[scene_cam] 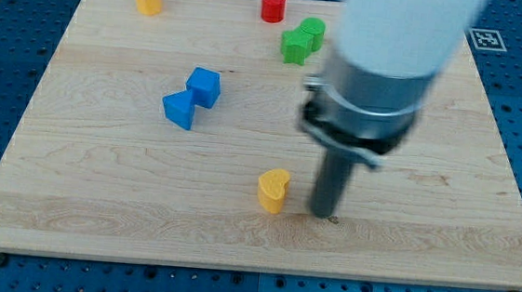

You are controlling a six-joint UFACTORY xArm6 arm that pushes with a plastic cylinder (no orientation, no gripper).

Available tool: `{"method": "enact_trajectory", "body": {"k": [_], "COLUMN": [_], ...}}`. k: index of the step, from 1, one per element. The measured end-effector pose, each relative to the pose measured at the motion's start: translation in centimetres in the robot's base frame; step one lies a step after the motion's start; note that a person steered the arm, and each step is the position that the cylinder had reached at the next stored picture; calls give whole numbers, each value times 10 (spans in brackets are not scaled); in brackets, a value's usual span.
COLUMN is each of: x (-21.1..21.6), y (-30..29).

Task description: Slide the yellow heart near to the blue triangle

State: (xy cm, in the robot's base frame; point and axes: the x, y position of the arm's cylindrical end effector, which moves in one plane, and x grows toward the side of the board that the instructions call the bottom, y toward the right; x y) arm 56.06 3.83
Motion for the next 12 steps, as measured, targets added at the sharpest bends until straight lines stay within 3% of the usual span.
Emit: {"method": "enact_trajectory", "body": {"k": [2, 3, 4, 5, 8, 12], "x": [-4, -5, 30, 30, -24, -46], "y": [-129, -138, -96, -56, -144, -137]}}
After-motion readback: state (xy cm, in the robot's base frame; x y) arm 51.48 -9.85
